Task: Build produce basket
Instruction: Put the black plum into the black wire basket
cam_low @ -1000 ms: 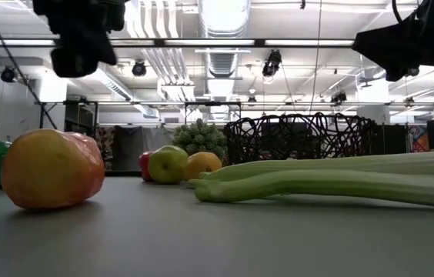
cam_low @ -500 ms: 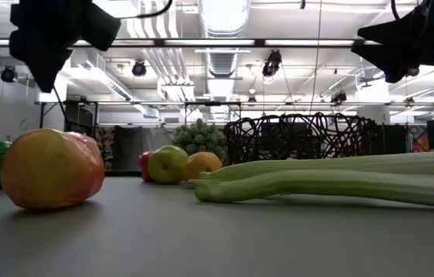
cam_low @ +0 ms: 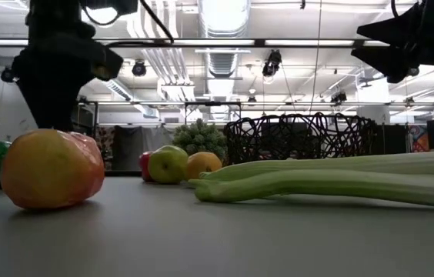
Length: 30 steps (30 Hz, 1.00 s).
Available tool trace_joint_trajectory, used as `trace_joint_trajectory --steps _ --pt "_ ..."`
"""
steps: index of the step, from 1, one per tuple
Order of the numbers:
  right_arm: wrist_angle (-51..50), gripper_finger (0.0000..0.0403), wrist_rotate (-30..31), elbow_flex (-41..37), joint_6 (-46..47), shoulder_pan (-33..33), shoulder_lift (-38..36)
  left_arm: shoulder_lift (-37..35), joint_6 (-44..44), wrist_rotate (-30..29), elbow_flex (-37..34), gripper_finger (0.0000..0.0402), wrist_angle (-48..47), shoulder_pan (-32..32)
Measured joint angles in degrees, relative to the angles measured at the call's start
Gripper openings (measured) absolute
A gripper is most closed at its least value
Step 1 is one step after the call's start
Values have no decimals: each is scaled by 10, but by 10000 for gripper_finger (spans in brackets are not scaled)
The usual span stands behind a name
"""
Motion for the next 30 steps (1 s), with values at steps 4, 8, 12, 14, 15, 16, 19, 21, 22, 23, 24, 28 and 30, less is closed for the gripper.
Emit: trace_joint_trajectory --steps 4,8,12,14,15,16,19,21,22,23,24,28,30 --pt "-2 349 1 0 0 0 0 23 5 0 -6 304 0 0" --pt "-3 350 1 0 0 0 0 40 12 0 -6 306 1 0" --pt "-3 350 1 1 0 0 0 54 21 -12 -7 306 15 0" --pt "-3 350 1 1 0 0 0 58 29 -16 -8 306 28 2" --pt "-3 350 1 1 0 0 0 60 34 -17 -8 306 34 2" --pt "-3 350 1 1 0 0 0 61 37 -17 -8 306 41 2" --pt "-2 349 1 1 0 0 0 65 38 -20 -8 298 49 2" --pt "-2 348 1 1 0 0 0 65 38 -22 -8 284 49 2" --pt "-2 347 1 1 0 0 0 65 38 -23 -8 275 49 2" --pt "-2 347 1 1 0 0 0 65 38 -24 -8 265 49 2" --pt "-2 345 1 1 0 0 0 65 38 -25 -8 254 49 2" --pt "-2 342 1 1 0 0 0 62 38 -25 -8 215 48 2" --pt "-2 340 1 1 0 0 0 61 38 -25 -8 202 47 2"
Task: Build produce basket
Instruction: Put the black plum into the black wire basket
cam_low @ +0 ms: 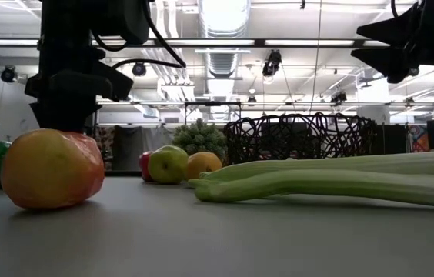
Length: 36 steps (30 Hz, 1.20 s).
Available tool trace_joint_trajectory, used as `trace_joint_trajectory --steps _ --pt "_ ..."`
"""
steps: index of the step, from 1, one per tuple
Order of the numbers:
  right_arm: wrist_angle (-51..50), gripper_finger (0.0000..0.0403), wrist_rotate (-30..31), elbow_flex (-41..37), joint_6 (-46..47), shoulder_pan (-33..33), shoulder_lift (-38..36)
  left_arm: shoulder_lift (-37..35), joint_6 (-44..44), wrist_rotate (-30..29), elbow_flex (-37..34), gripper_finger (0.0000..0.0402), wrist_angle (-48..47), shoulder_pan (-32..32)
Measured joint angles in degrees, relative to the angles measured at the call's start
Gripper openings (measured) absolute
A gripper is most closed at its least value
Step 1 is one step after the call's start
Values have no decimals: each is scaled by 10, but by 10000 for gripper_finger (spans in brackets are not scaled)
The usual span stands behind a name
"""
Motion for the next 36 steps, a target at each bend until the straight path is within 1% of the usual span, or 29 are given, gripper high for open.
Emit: trace_joint_trajectory --steps 5,8,11,15,17,20,22,25,28,31,36 --pt "0 342 0 0 3 0 0 -4 5 0 10 195 -9 0" --pt "0 342 0 0 6 0 0 -8 20 0 40 194 -8 0" --pt "1 339 0 0 6 0 0 -9 37 -4 86 193 -5 4" --pt "1 336 0 0 5 0 0 -9 46 -20 165 193 5 19" --pt "1 334 0 0 5 0 0 -9 65 -21 209 193 16 33" --pt "0 331 0 0 4 0 0 -9 96 -28 276 192 52 55" --pt "-1 331 0 0 4 0 0 -10 107 -32 310 192 96 73" --pt "-2 331 0 0 4 0 0 -10 137 -32 344 192 173 99" --pt "-2 329 0 0 4 0 0 -10 145 -28 363 192 219 132" --pt "-2 329 0 0 4 0 0 -10 145 -11 361 192 247 173" --pt "-2 329 0 0 4 0 0 3 145 44 337 192 293 242"
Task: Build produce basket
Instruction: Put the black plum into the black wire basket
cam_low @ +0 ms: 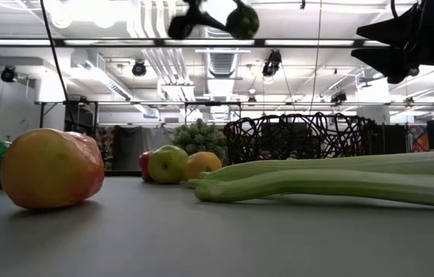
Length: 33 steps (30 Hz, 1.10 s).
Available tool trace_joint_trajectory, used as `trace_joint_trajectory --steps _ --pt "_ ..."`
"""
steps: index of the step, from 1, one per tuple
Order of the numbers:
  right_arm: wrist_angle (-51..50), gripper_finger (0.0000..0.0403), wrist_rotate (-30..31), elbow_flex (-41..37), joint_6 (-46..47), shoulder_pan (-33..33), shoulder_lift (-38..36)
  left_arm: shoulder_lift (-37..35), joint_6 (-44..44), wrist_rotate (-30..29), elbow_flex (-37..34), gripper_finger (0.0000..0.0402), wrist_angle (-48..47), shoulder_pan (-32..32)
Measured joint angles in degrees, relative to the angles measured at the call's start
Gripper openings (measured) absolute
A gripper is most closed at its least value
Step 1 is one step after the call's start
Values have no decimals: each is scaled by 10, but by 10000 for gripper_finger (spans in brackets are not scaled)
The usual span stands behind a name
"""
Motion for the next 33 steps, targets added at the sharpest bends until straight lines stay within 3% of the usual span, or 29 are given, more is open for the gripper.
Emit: trace_joint_trajectory --steps 9,14,19,27,33 --pt "-3 329 0 0 -1 0 0 107 -32 100 -1 192 72 70" --pt "-7 329 0 0 -1 0 0 167 -69 177 -1 192 163 85" --pt "-12 329 1 0 -1 0 0 210 -105 201 -1 192 236 85" --pt "-36 329 1 0 -30 0 0 227 -106 225 -1 192 310 87" --pt "-2 328 13 0 -84 0 1 223 -74 268 -2 192 450 71"
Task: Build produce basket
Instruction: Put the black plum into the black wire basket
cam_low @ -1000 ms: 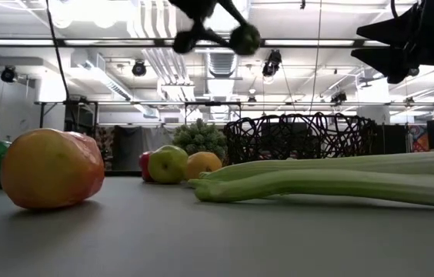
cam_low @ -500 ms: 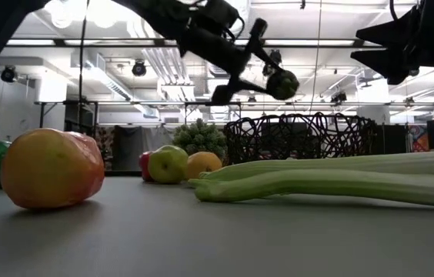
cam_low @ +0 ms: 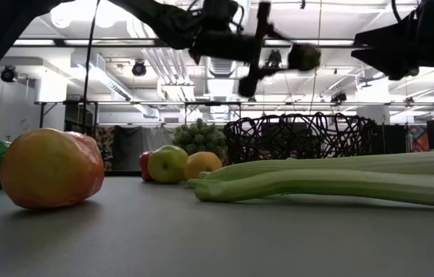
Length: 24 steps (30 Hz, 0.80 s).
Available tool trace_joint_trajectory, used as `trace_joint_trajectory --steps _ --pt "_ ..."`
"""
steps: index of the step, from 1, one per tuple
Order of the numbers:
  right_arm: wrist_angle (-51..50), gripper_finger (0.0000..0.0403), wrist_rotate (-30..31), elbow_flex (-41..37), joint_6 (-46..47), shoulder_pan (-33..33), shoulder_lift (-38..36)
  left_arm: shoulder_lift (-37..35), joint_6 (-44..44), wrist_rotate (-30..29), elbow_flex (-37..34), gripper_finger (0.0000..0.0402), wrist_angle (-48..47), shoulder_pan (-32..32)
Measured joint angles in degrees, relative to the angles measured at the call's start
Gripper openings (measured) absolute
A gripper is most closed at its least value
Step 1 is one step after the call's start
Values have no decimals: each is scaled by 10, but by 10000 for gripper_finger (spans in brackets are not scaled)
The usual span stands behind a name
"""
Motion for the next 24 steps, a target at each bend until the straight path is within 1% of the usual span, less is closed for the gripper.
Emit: trace_joint_trajectory --steps 6,10,12,16,17,21,24 --pt "68 328 3 0 -50 0 0 0 81 12 0 192 131 -20" --pt "101 328 -14 0 -68 0 2 -1 133 11 0 192 181 -26" --pt "122 328 -25 0 -77 0 8 -1 163 -10 0 192 191 -31" --pt "178 328 -28 0 -98 0 29 3 244 -96 -2 192 198 -55" --pt "191 328 -28 0 -105 0 35 7 260 -111 -2 192 214 -63" --pt "243 328 -29 0 -119 0 65 9 296 -134 -4 192 241 -86" --pt "268 328 -51 1 -119 0 92 8 323 -148 -3 192 251 -96"
